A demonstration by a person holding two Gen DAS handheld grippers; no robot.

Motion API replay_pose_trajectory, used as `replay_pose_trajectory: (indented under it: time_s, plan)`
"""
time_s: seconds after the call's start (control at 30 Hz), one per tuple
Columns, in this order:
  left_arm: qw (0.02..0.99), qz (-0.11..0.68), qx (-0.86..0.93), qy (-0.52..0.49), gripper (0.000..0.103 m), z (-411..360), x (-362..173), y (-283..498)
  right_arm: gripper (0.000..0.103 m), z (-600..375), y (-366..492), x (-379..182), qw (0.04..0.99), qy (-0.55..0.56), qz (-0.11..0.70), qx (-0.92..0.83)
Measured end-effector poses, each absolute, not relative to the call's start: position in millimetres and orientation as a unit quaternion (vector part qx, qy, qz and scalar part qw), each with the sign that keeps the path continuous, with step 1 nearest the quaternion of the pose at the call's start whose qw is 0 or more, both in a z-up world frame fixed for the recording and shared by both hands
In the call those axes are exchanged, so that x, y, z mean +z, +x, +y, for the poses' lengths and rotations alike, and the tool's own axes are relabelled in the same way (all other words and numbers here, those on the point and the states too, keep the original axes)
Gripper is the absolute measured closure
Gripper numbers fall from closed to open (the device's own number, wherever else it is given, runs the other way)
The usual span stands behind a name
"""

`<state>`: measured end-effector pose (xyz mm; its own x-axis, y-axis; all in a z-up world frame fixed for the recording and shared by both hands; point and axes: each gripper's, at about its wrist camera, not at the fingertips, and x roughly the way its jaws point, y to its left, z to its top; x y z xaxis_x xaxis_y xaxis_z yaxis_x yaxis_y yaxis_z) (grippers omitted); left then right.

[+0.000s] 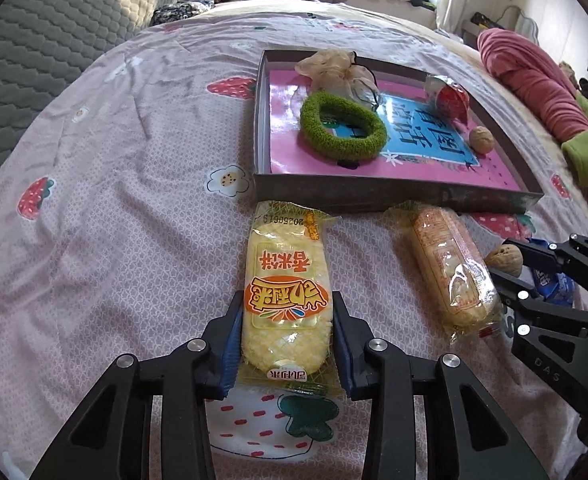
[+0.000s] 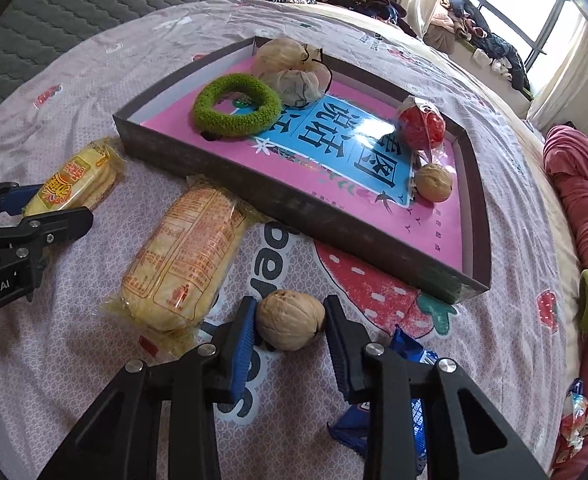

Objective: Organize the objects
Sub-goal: 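Grasp the yellow cake pack with the left tool while the right tool grasps the walnut, then carry the cake pack and walnut with both tools over the pink tray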

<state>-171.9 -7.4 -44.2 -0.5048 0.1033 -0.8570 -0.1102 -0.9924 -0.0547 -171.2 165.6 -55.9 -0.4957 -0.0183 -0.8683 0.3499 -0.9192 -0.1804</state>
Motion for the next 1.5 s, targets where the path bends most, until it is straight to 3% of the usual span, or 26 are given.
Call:
replay_pose_trajectory:
  time_s: [0.9, 1.5]
  plan:
    - [0.075, 0.008, 0.896, -0.437, 0.063, 4.4, 6.9, -146.8, 0.069, 181.8, -141.8, -12.3, 0.121, 0.459, 0.123, -0.872]
    - [0.067, 0.022, 0.912, -0.403, 0.063, 20.5, 66.1, -136.1, 0.069, 204.0, -127.2, 69.9, 0.115, 0.393, 0.107, -0.906]
